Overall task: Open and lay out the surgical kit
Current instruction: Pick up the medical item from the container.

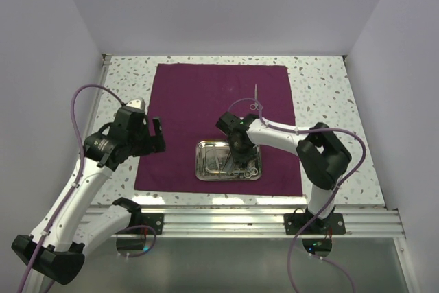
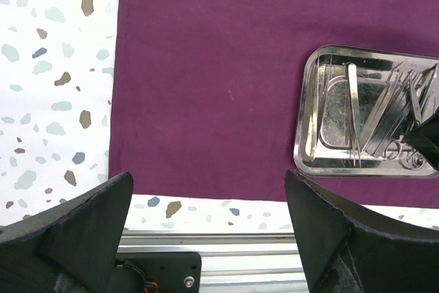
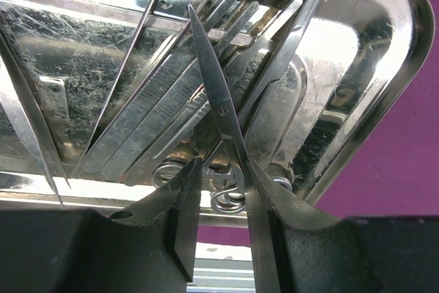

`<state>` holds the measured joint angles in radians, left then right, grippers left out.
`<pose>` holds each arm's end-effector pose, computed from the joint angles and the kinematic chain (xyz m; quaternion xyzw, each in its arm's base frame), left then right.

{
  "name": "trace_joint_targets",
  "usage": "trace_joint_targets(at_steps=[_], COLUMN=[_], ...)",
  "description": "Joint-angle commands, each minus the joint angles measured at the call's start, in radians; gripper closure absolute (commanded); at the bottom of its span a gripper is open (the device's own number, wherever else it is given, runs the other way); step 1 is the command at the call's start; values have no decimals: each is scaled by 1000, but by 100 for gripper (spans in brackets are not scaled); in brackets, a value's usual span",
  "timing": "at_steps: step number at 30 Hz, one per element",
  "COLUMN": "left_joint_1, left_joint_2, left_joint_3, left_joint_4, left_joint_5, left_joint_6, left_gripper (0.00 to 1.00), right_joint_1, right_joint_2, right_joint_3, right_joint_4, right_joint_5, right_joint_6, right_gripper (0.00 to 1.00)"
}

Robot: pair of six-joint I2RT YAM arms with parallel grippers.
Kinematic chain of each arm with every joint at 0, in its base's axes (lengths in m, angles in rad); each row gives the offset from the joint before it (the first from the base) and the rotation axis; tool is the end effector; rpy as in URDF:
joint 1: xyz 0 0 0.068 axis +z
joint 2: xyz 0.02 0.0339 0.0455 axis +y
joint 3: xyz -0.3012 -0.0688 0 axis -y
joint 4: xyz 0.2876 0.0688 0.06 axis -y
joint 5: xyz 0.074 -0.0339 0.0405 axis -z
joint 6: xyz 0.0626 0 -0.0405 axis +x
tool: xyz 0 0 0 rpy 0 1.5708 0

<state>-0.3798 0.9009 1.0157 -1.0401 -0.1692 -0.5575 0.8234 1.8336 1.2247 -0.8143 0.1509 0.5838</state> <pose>0.1836 -0.0619 0.3338 -0.1105 0.9389 -0.0713 0.3182 0.2710 0.2785 0.1547 -0.1133 0.9880 -0.0098 0.1047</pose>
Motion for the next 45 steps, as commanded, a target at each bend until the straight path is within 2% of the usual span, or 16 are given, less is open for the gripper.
trace_joint_targets(at_steps=[1, 11, 25, 36, 39, 45], left_joint_1=[5, 5, 5, 5, 5, 5], left_joint_2=[-10, 13, 36, 55, 67, 95], left_joint_3=[-6, -12, 9, 32, 41, 63], left_joint_4=[-18, 0, -3, -26, -24, -26], left_joint_5=[-21, -4, 2, -3, -1, -3], left_joint_6=[-12, -33, -68, -85, -88, -85], left_gripper=[5, 5, 6, 7, 7, 9], right_joint_1=[-3, -3, -30, -67, -67, -69], right_joint_2=[-26, -100, -13, 24, 26, 32], right_joint_3=[10, 55, 21, -19, -33, -97], right_joint_4=[18, -34, 23, 84, 102, 156], right_joint_5=[44, 70, 65, 10, -16, -85], right_joint_6=[10, -16, -52, -68, -70, -42], right_gripper=[65, 66, 66, 67, 71, 71])
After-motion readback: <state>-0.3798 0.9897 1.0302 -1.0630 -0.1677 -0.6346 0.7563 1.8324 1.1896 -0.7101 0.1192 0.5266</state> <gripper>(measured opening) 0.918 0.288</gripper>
